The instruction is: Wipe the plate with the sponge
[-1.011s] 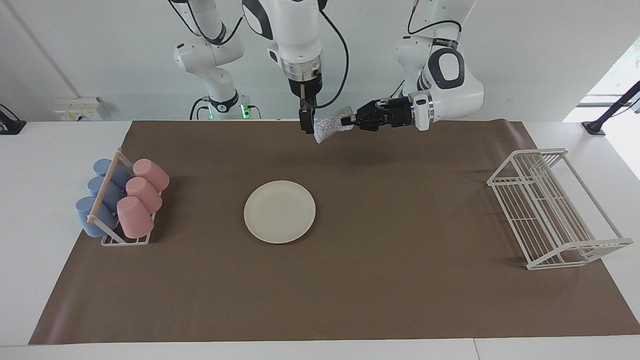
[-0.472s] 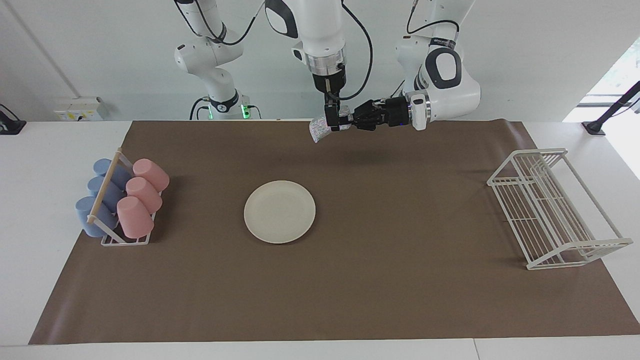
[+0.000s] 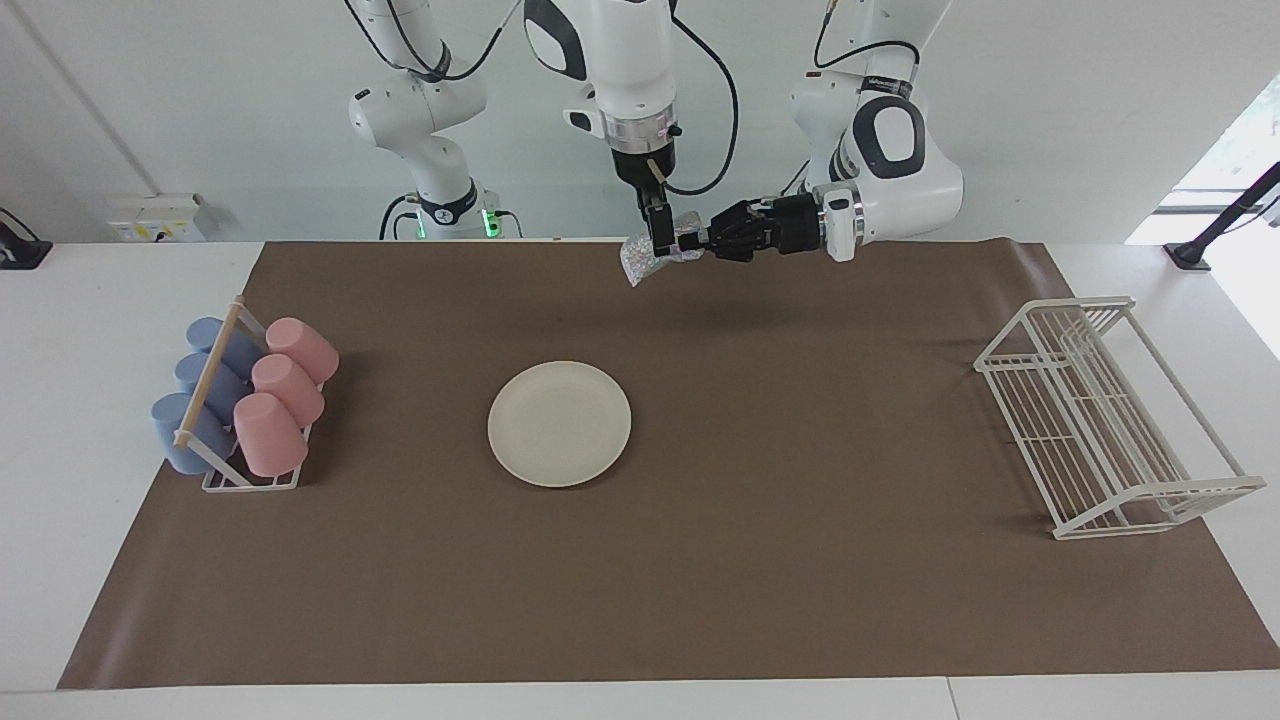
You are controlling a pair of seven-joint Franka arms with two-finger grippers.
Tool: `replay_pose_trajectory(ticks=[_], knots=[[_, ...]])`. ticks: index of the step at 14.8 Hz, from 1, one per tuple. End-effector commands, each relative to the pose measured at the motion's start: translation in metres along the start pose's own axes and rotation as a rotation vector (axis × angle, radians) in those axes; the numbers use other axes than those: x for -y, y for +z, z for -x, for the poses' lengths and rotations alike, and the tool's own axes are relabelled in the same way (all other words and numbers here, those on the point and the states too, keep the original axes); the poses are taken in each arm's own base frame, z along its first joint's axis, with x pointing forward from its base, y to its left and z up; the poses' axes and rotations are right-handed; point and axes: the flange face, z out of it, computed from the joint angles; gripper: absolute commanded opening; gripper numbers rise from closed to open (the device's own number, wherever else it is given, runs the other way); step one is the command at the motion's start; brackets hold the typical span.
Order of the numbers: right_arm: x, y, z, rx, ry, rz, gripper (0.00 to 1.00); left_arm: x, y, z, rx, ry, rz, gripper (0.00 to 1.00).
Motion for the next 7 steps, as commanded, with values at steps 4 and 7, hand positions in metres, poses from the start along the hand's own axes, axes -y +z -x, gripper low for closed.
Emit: replay_pose_trajectory(ticks=[4, 7], knots=[[-0.0035, 0.0073, -0.0103, 0.032, -0.012, -0.051, 1.00, 0.0035, -0.0040, 0.0062, 0.022, 0.000, 0.033, 0.00], [-0.0059, 0.0088, -0.0117, 0.032, -0.004, -0.053, 0.84, 0.0040, -0.0085, 0.0049, 0.021, -0.002, 0.034, 0.00]])
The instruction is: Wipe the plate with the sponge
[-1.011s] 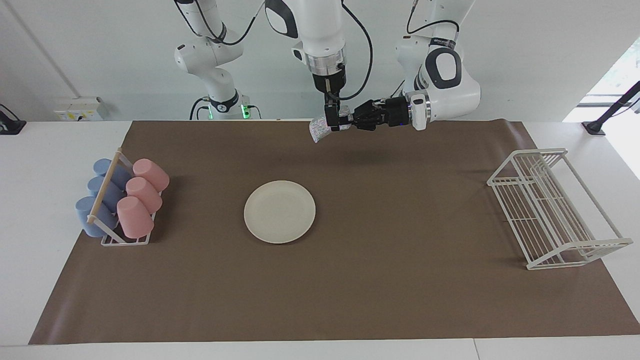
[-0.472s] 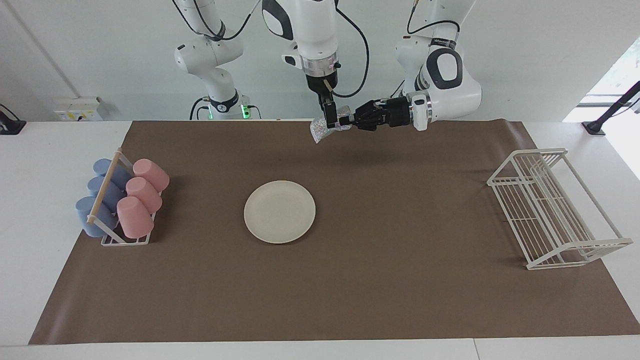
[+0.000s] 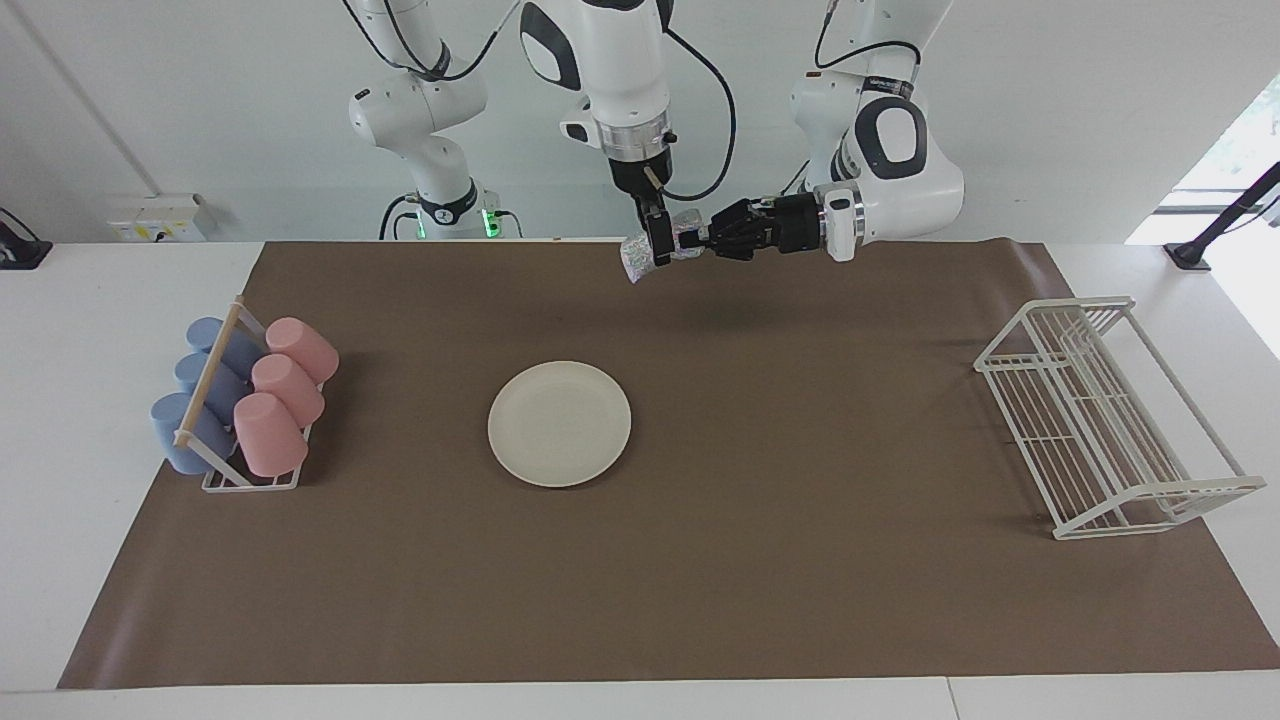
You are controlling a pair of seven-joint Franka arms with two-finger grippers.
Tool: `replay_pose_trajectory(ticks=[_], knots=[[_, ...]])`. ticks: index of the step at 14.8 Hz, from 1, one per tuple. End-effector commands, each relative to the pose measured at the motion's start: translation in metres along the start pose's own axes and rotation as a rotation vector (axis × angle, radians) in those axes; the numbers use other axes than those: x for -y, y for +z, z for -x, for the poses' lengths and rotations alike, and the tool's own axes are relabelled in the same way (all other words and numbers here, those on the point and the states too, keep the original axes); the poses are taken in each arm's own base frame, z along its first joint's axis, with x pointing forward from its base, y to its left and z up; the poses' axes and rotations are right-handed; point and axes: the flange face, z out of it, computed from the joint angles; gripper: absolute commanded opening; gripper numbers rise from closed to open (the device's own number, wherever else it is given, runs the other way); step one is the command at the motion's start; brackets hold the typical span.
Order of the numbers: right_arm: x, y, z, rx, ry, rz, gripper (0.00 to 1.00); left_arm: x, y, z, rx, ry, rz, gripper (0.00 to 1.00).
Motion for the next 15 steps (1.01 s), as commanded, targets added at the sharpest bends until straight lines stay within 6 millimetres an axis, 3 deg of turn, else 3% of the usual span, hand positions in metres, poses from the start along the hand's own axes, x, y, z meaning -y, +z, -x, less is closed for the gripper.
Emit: replay_pose_trajectory(ticks=[1, 2, 4, 6, 11, 12, 13, 14, 15], knots=[[-0.008, -0.004, -0.007, 0.015, -0.009, -0.011, 0.59, 0.004, -0.007, 0.005, 0.012, -0.001, 0.027, 0.00], [-0.009, -0.006, -0.008, 0.016, -0.013, -0.014, 0.38, 0.004, -0.008, 0.004, 0.009, -0.001, 0.027, 0.00], [-0.005, -0.009, -0.013, 0.023, 0.003, -0.025, 0.31, 0.004, -0.009, 0.004, 0.008, -0.002, 0.026, 0.00], [-0.004, -0.010, -0.013, 0.028, 0.004, -0.033, 0.00, 0.005, -0.009, 0.004, 0.008, -0.003, 0.025, 0.00], [-0.001, -0.013, -0.011, 0.067, 0.019, -0.054, 0.00, 0.005, -0.009, 0.004, 0.014, -0.005, 0.023, 0.00], [-0.001, -0.013, -0.011, 0.066, 0.019, -0.053, 0.00, 0.004, -0.008, 0.005, 0.017, -0.004, 0.021, 0.08], [-0.001, -0.013, -0.012, 0.066, 0.019, -0.053, 0.00, 0.003, -0.008, 0.006, 0.016, -0.015, 0.022, 0.66], [0.000, -0.013, -0.012, 0.066, 0.019, -0.054, 0.00, 0.002, -0.008, 0.007, 0.017, -0.043, 0.021, 1.00], [0.000, -0.014, -0.013, 0.067, 0.018, -0.056, 0.00, 0.002, -0.009, 0.007, 0.020, -0.055, -0.003, 1.00]])
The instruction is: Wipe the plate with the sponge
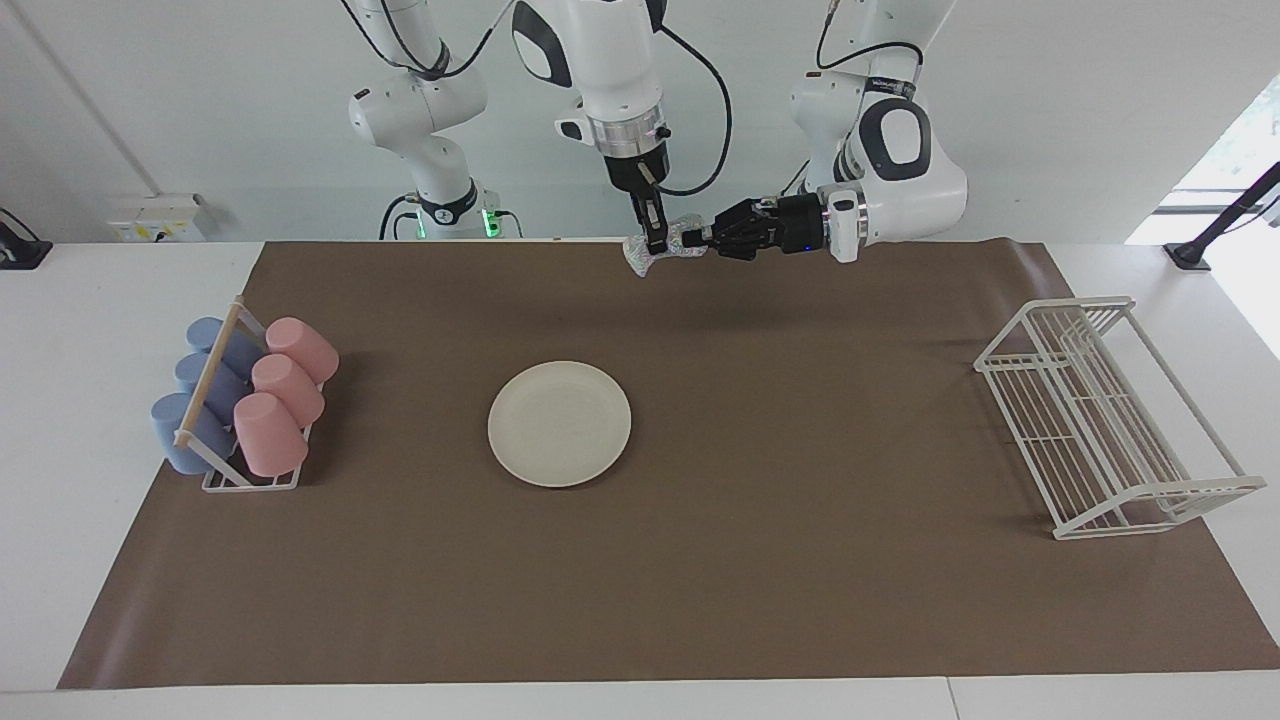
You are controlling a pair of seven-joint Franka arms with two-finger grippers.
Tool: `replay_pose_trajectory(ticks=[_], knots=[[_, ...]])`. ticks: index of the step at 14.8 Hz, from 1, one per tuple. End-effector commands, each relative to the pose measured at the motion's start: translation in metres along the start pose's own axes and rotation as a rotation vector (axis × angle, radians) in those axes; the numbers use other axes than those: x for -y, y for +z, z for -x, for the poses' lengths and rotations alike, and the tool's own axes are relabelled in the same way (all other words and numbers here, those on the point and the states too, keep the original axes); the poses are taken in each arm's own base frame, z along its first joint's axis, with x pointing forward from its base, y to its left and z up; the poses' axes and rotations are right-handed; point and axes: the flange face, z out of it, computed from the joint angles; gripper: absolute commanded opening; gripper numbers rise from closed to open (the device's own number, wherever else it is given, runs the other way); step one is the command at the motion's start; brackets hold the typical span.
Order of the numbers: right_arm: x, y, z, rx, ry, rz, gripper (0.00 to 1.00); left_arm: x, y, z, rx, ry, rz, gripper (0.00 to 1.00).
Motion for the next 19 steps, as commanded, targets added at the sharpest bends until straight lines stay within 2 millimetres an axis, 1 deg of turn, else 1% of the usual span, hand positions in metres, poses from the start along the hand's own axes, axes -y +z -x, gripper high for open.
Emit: replay_pose_trajectory(ticks=[1, 2, 3, 4, 5, 6, 7, 8, 9, 10, 11, 12, 13, 14, 15, 16, 17, 19], knots=[[-0.003, -0.005, -0.008, 0.021, -0.007, -0.015, 0.00, 0.002, -0.007, 0.008, 0.019, -0.024, -0.048, 1.00], [-0.002, -0.005, -0.010, 0.022, -0.004, -0.017, 0.00, 0.001, -0.011, 0.008, 0.017, -0.018, -0.065, 1.00], [0.000, -0.002, -0.015, 0.020, -0.004, -0.018, 0.00, 0.001, -0.018, 0.008, 0.005, -0.030, -0.080, 1.00], [0.007, 0.007, -0.034, 0.013, -0.004, -0.020, 0.00, 0.002, -0.021, 0.007, 0.004, -0.033, -0.114, 1.00], [0.013, 0.010, -0.052, 0.013, -0.023, -0.041, 0.00, 0.003, -0.028, 0.005, -0.004, -0.033, -0.151, 1.00], [0.017, 0.022, -0.069, 0.007, -0.055, -0.048, 0.00, 0.001, -0.034, 0.002, -0.011, -0.040, -0.175, 1.00], [0.023, 0.037, -0.086, 0.003, -0.073, -0.062, 0.00, 0.000, -0.040, 0.001, -0.020, -0.050, -0.210, 1.00], [0.029, 0.056, -0.097, 0.003, -0.091, -0.085, 0.00, 0.001, -0.049, -0.002, -0.031, -0.045, -0.256, 1.00], [0.031, 0.083, -0.107, -0.001, -0.112, -0.097, 0.00, 0.002, -0.059, -0.005, -0.038, -0.037, -0.304, 1.00], [0.030, 0.110, -0.116, -0.006, -0.143, -0.109, 0.00, 0.003, -0.066, -0.007, -0.039, -0.026, -0.347, 1.00], [0.028, 0.132, -0.123, -0.010, -0.168, -0.125, 0.00, 0.008, -0.074, -0.008, -0.045, -0.019, -0.404, 1.00], [0.027, 0.147, -0.132, -0.013, -0.174, -0.149, 0.00, 0.009, -0.079, -0.009, -0.041, 0.008, -0.477, 1.00], [0.025, 0.157, -0.146, -0.021, -0.172, -0.160, 0.00, 0.007, -0.088, -0.009, -0.028, 0.025, -0.538, 1.00], [0.020, 0.167, -0.154, -0.029, -0.187, -0.150, 0.00, 0.003, -0.098, -0.009, -0.018, 0.040, -0.600, 1.00], [0.016, 0.174, -0.157, -0.034, -0.207, -0.135, 0.00, 0.000, -0.112, -0.011, -0.026, 0.040, -0.655, 1.00], [0.016, 0.182, -0.162, -0.038, -0.216, -0.128, 0.00, -0.001, -0.129, -0.016, -0.043, 0.034, -0.686, 1.00], [0.020, 0.186, -0.171, -0.040, -0.214, -0.138, 0.00, -0.003, -0.137, -0.017, -0.041, 0.034, -0.714, 1.00], [0.020, 0.214, -0.180, -0.046, -0.247, -0.098, 0.00, 0.003, -0.145, -0.016, -0.032, 0.058, -0.834, 1.00]])
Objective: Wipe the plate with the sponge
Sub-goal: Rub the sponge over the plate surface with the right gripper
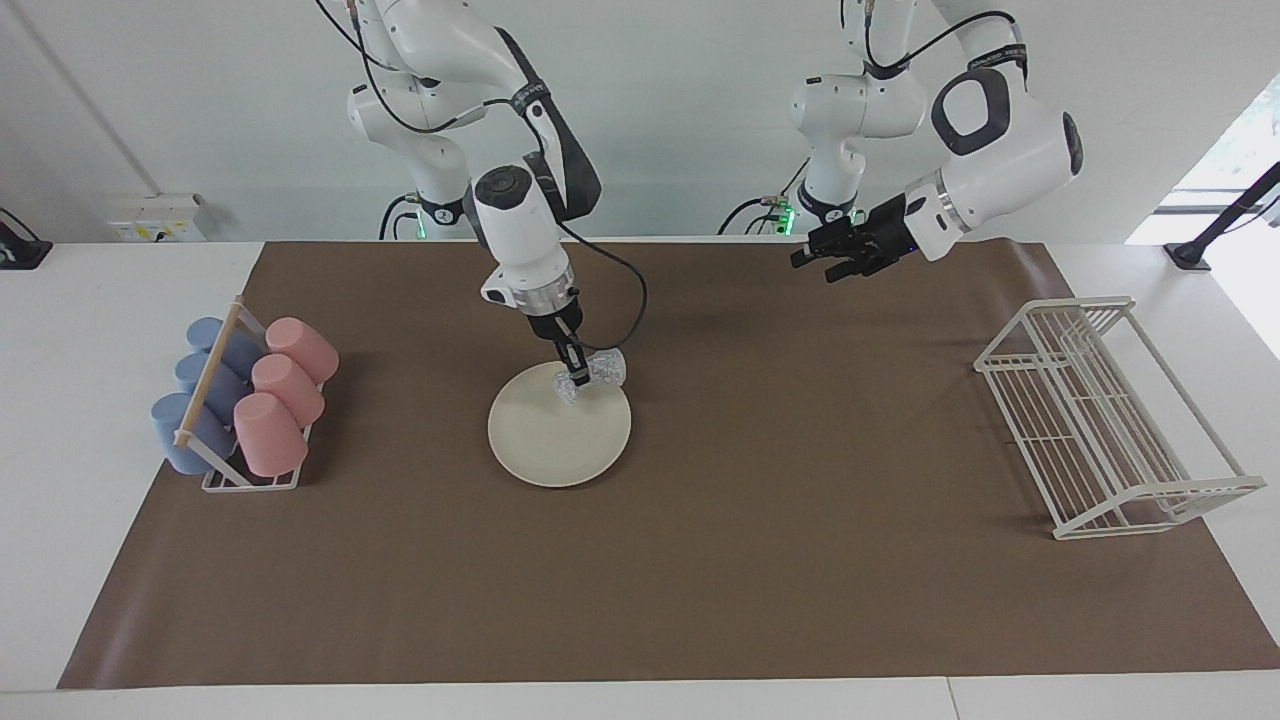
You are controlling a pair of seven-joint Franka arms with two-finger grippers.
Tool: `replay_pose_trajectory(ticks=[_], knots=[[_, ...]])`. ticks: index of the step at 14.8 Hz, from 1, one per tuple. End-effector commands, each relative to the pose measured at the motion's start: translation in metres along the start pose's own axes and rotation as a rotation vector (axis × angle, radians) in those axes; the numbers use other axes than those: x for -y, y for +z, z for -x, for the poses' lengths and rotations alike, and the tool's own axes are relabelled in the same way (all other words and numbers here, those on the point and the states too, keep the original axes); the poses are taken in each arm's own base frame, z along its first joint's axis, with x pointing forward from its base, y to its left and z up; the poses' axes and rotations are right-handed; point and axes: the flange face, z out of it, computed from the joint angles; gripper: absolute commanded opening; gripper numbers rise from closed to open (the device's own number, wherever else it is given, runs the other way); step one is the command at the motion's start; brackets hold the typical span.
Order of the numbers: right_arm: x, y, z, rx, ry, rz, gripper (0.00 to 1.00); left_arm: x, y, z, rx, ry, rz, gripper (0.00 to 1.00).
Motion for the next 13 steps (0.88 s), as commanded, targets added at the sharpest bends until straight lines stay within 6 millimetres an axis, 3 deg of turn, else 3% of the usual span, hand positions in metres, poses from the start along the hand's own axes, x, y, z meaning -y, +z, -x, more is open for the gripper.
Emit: replay_pose_trajectory(ticks=[1, 4, 8, 13], knots=[[-0.003, 0.033, -0.011, 0.005, -0.042, 0.003, 0.00, 0.007, -0.010, 0.001, 0.006, 0.023, -0.147, 1.00], [-0.003, 0.047, -0.011, 0.004, -0.046, -0.007, 0.00, 0.009, -0.016, 0.001, 0.009, 0.059, -0.274, 1.00], [-0.006, 0.063, -0.020, 0.001, -0.091, 0.000, 0.00, 0.013, -0.017, 0.001, 0.008, 0.057, -0.301, 1.00], [-0.012, 0.060, -0.108, -0.027, -0.243, 0.010, 0.00, 0.015, -0.019, 0.000, -0.002, 0.025, -0.307, 1.00]])
